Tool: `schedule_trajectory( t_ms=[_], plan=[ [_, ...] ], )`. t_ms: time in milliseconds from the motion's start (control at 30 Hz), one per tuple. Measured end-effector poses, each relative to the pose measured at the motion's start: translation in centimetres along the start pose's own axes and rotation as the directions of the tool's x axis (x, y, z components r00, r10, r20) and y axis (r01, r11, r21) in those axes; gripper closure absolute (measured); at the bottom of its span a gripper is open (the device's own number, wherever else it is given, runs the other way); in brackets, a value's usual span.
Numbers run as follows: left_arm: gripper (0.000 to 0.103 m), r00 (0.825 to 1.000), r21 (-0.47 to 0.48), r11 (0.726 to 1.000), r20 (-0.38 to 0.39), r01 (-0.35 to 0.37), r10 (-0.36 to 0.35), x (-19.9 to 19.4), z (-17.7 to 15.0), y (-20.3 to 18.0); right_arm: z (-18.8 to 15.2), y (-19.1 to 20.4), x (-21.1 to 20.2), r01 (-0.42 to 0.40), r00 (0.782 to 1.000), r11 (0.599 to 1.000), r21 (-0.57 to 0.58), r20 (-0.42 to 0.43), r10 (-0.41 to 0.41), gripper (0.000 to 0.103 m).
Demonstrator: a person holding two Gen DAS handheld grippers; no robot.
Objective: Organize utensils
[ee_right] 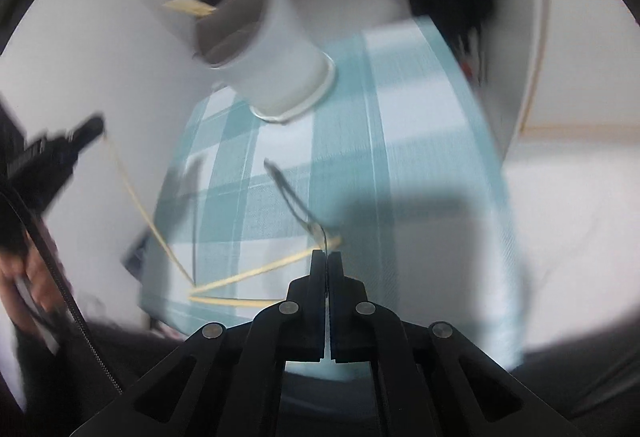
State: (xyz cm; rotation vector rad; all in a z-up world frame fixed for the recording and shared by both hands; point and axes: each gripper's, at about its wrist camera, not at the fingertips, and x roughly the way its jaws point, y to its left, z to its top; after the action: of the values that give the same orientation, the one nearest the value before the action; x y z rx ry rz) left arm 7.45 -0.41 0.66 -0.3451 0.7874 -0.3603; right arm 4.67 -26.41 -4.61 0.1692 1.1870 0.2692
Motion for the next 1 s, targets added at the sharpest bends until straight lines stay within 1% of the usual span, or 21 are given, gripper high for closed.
schedule_trajectory(
  t_ms=[33, 100, 167, 267, 433, 600, 667, 767, 900, 1000],
  plan=[
    [0.1, 1.0, 0.002, 1.0, 0.003, 0.003, -0.003, 0.0, 0.1, -0.2, 0.6, 0.6, -0.7, 0.021, 1.0, 0.997, -0.08, 0.004, -0.021, 0.103],
    [0.1, 1.0, 0.004, 1.0, 0.008, 0.014, -0.014, -0.3, 0.4, -0.6, 1.5, 1.5, -2.0, 0.06, 0.998, 0.978, -0.2, 0.013, -0.058, 0.103],
    [0.1, 1.0, 0.005, 1.0, 0.013, 0.016, -0.016, -0.5, 0.6, -0.9, 2.5, 2.2, -3.2, 0.085, 0.996, 0.957, -0.279, 0.027, -0.08, 0.103],
    [0.101, 1.0, 0.008, 1.0, 0.022, 0.012, -0.012, -0.9, 0.9, -1.4, 3.7, 3.2, -4.4, 0.1, 0.995, 0.93, -0.353, 0.044, -0.09, 0.103],
    [0.101, 1.0, 0.023, 1.0, 0.018, 0.003, -0.004, -1.1, 1.6, -2.3, 5.3, 5.3, -5.4, 0.118, 0.993, 0.874, -0.472, 0.065, -0.099, 0.103],
    [0.101, 1.0, 0.046, 0.999, 0.012, -0.002, 0.001, -1.5, 2.2, -3.4, 6.5, 6.3, -6.1, 0.106, 0.994, 0.858, -0.502, 0.069, -0.082, 0.103],
    [0.101, 1.0, 0.047, 0.999, 0.02, 0.008, -0.009, -2.2, 2.9, -3.9, 7.0, 6.4, -6.4, 0.095, 0.995, 0.855, -0.51, 0.065, -0.072, 0.103],
    [0.101, 0.999, 0.048, 0.999, 0.045, 0.017, -0.02, -3.0, 4.0, -4.6, 8.4, 6.5, -8.0, 0.072, 0.997, 0.861, -0.504, 0.064, -0.046, 0.103],
    [0.101, 0.995, 0.05, 0.998, 0.085, 0.045, -0.049, -4.1, 6.9, -5.8, 10.3, 7.3, -10.3, 0.068, 0.997, 0.848, -0.526, 0.07, -0.036, 0.103],
    [0.101, 0.992, 0.067, 0.996, 0.107, 0.062, -0.069, -4.4, 9.0, -6.9, 12.6, 7.9, -12.4, 0.058, 0.997, 0.844, -0.534, 0.079, -0.019, 0.103]
  ],
)
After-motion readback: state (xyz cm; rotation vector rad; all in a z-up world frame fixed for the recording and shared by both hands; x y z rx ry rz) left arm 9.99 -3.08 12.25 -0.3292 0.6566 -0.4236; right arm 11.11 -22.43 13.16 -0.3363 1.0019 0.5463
